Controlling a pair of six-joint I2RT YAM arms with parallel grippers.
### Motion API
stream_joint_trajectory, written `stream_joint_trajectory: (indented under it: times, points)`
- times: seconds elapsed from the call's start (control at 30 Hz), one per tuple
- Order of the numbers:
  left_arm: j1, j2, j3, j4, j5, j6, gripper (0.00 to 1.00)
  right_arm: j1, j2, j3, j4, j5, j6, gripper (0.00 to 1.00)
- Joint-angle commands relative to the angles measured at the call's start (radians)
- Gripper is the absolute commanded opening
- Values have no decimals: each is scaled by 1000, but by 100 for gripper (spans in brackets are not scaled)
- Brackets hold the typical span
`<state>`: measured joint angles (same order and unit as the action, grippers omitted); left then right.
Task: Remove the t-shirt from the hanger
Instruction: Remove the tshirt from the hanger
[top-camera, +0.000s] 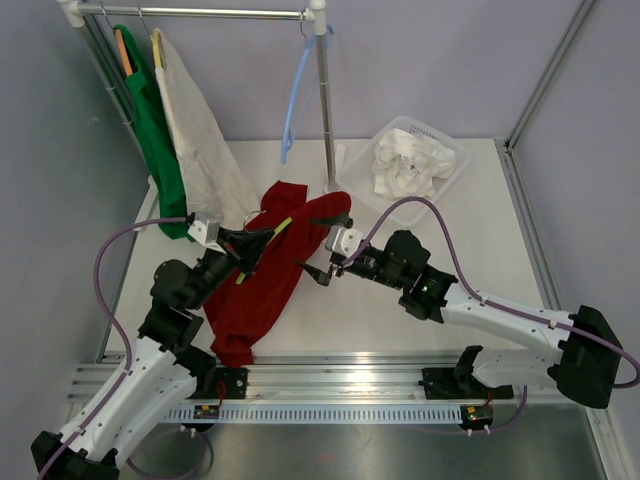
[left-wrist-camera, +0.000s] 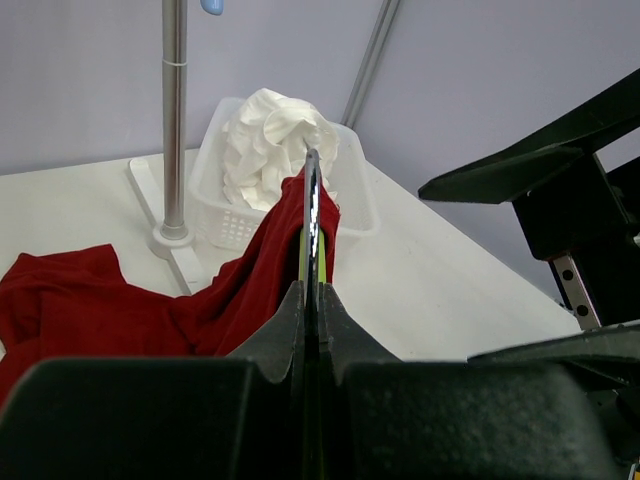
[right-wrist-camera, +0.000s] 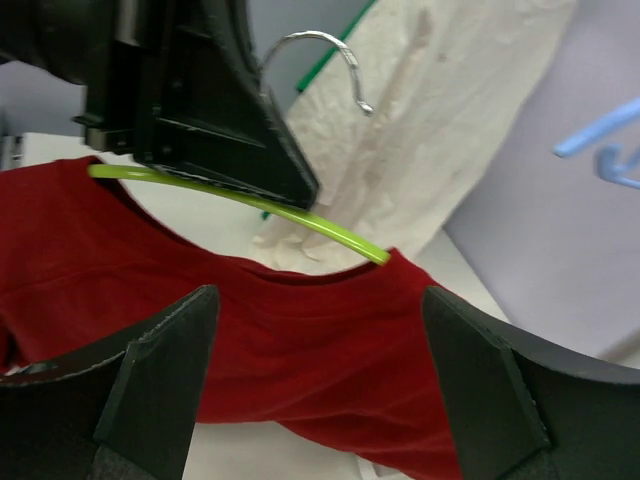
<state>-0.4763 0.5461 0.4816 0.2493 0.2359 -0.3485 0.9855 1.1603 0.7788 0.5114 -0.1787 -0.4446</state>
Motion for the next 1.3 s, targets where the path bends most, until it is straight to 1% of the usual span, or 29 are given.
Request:
stream_joint_trajectory:
  times: [0.0,0.07,0.13,0.2,0.3,0.33,0.43,0.53,0.63,0.73,0.9,1.1,1.27]
  points:
    - [-2,-9,17,143,22,-10,0,-4,60,71,-54,-195,1,89]
    - [-2,-9,18,145,22,-12,0,-4,90,96,-54,-249,-6,88]
    - [-2,-9,17,150,20,-12,0,-4,130,114,-48,-268,-6,88]
    - [-2,-9,14,157,22,-12,0,-5,156,122,-45,-309,-11,85]
    - [-2,-2,11,198,14,-15,0,-2,168,134,-62,-392,-22,81]
    - [-2,3,11,209,13,-14,0,-2,167,135,-62,-428,-22,80]
    - [-2,28,23,223,3,-14,0,2,185,154,-60,-467,-6,79]
    - [-4,55,26,238,11,-27,0,21,222,178,-68,-472,-23,78]
    - [-4,69,28,246,20,-37,0,30,263,180,-18,-473,-34,79]
    - [-4,57,25,245,20,-38,0,35,285,183,9,-473,-31,79]
    - [-4,34,20,243,17,-40,0,44,341,237,-28,-482,-36,78]
    - [-4,15,17,234,26,-44,0,44,383,257,15,-455,-16,78]
    - [-5,-3,15,234,45,-50,0,45,430,289,29,-432,0,72]
